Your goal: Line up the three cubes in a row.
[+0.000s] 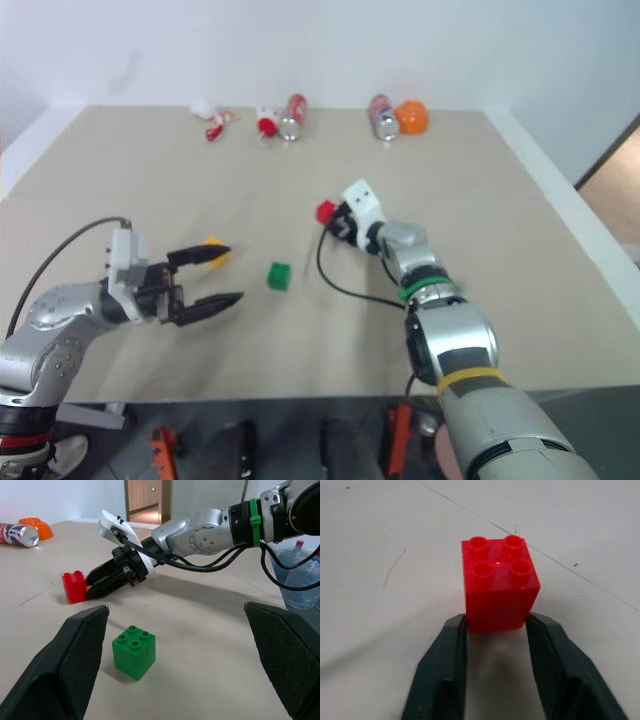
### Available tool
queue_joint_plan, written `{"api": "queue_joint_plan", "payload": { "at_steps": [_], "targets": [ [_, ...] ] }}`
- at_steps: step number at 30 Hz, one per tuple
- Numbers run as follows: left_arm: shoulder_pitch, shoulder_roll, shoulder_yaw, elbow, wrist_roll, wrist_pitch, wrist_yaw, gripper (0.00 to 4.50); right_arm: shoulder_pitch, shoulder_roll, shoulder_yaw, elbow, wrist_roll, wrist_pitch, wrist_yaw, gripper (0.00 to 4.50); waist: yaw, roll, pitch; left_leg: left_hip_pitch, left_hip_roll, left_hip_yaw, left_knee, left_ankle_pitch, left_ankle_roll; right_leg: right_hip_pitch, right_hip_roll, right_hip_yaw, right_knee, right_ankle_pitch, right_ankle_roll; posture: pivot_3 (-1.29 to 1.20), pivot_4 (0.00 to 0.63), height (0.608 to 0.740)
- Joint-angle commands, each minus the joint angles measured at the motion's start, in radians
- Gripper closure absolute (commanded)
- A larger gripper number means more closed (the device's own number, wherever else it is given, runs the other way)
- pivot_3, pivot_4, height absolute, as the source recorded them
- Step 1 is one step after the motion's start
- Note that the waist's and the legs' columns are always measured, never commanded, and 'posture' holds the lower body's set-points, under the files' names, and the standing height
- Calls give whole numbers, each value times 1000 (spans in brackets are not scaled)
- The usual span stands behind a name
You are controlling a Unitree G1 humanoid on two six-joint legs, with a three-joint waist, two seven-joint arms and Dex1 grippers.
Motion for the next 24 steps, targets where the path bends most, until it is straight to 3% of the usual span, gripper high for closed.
{"api": "queue_joint_plan", "payload": {
  "at_steps": [1, 14, 19, 24],
  "targets": [
    [-8, 0, 22, -25, -12, -13, 3, 0, -30, -4, -23, -3, 5, -9, -3, 3343, 0, 0, 0, 0, 0, 0, 0, 0, 0, 0, 0, 0, 0, 0, 0, 0, 150, 740],
    [-13, -6, 23, -9, -7, -24, -1, 0, -36, -30, -51, -11, 25, 5, 27, 3343, 0, 0, 0, 0, 0, 0, 0, 0, 0, 0, 0, 0, 0, 0, 0, 0, 150, 740],
    [-1, 2, 35, -17, -19, -22, -8, 0, -17, -81, -65, -58, 56, -1, 183, 3343, 0, 0, 0, 0, 0, 0, 0, 0, 0, 0, 0, 0, 0, 0, 0, 0, 150, 740],
    [15, 33, 78, 16, -43, -32, -74, 0, 112, -169, -37, -289, 130, 41, 519, 3343, 1, 0, 0, 0, 0, 0, -1, 0, 0, 0, 0, 0, 0, 0, 0, 0, 150, 740]
  ]
}}
